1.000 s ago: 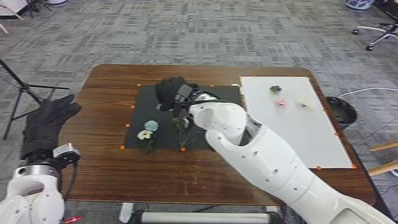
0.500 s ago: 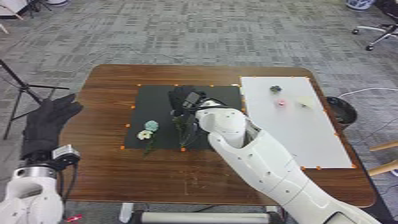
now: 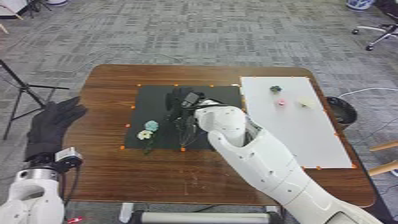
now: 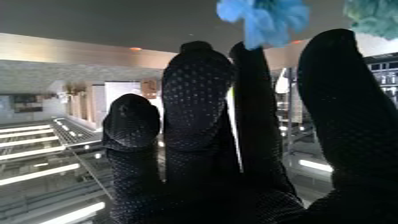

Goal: Arrange flowers

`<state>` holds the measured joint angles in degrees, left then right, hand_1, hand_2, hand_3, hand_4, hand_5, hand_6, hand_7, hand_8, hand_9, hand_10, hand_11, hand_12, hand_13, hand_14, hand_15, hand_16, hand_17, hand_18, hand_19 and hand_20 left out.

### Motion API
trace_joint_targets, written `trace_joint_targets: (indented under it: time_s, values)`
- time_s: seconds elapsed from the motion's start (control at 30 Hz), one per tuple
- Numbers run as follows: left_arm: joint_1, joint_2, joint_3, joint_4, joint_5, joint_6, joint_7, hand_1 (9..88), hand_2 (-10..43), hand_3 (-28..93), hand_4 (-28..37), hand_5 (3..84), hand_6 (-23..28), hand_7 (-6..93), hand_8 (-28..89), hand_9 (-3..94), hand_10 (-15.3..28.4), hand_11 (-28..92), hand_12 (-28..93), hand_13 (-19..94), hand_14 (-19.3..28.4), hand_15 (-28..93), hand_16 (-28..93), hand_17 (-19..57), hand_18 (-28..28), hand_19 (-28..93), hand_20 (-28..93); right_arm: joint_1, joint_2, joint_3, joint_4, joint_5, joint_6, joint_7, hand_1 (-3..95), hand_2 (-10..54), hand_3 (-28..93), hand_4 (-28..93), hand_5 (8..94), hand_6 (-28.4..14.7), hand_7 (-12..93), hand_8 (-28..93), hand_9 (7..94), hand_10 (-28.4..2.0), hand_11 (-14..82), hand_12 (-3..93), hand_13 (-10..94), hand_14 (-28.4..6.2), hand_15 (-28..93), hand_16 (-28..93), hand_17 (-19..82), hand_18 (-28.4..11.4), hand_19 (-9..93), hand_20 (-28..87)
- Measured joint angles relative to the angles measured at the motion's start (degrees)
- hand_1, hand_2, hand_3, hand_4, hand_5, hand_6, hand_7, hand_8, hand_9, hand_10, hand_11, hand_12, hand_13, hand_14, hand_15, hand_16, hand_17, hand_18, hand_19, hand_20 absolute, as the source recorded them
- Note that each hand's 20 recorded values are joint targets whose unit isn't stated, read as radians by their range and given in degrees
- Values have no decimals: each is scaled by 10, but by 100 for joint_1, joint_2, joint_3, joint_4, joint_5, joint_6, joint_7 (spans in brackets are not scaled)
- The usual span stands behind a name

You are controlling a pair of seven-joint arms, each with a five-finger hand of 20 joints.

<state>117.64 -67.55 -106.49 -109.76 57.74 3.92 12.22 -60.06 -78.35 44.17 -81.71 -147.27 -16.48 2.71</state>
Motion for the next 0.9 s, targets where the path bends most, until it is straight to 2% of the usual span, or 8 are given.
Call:
trace_joint_targets:
  time_s: [0.1, 0.2, 0.33, 0.4, 0.5, 0.7, 0.9]
  values:
    - [-71, 47, 104, 1, 2, 77, -32, 175, 118, 680, -283, 520, 27, 163, -64, 501, 153, 255, 163, 395, 189, 230, 21, 63, 127, 114, 177, 39, 48, -25, -63, 105, 0, 28, 353, -95, 628, -117, 550, -14, 106, -71, 545, -152, 71, 164, 777, -74, 594, 297, 428, -213, 869, 533]
    - [-124, 73, 146, 0, 4, 133, -52, 176, 117, 679, -283, 519, 27, 163, -64, 500, 153, 255, 163, 396, 190, 230, 21, 63, 127, 113, 177, 104, 125, -63, -153, 286, 9, 89, 335, -95, 625, -114, 533, -16, 95, -66, 521, -157, 65, 159, 768, -80, 588, 293, 419, -218, 862, 531]
    - [-147, 85, 156, -4, 7, 176, -59, 177, 116, 677, -283, 520, 28, 162, -65, 501, 153, 255, 163, 396, 189, 230, 21, 63, 127, 114, 177, 204, 306, -62, -401, 690, 91, 203, 305, -95, 657, -126, 498, -24, 86, -61, 473, -160, 59, 159, 703, -118, 562, 276, 361, -231, 808, 531]
    - [-147, 88, 157, -6, 8, 188, -61, 177, 116, 678, -283, 520, 28, 162, -65, 501, 153, 255, 163, 396, 188, 230, 21, 63, 127, 114, 177, 238, 450, -13, -606, 865, 199, 250, 298, -95, 671, -132, 478, -27, 84, -59, 445, -161, 53, 162, 656, -140, 527, 260, 317, -236, 743, 521]
    - [-147, 92, 158, -6, 12, 204, -64, 176, 115, 678, -283, 520, 27, 163, -65, 501, 153, 255, 163, 396, 188, 229, 21, 63, 127, 114, 177, 234, 706, 220, -954, 1054, 359, 344, 292, -95, 682, -138, 455, -37, 75, -57, 410, -164, 45, 164, 598, -157, 481, 247, 279, -236, 682, 507]
    - [-117, 95, 133, -30, 14, 226, -75, 177, 115, 677, -283, 520, 27, 164, -65, 501, 154, 255, 163, 396, 189, 229, 22, 63, 128, 114, 177, 34, 1320, 1106, -1347, 1559, 368, 947, 292, -95, 680, -144, 454, -40, 75, -54, 415, -169, 47, 168, 595, -160, 478, 247, 278, -238, 681, 513]
    - [-42, 90, 114, -61, 18, 230, -83, 179, 116, 674, -283, 522, 28, 165, -64, 501, 154, 256, 164, 397, 189, 231, 22, 63, 128, 116, 177, -445, 1902, 1911, -1142, 1443, 310, 1225, 300, -95, 678, -147, 476, -36, 88, -55, 458, -164, 59, 170, 613, -156, 484, 250, 285, -236, 691, 519]
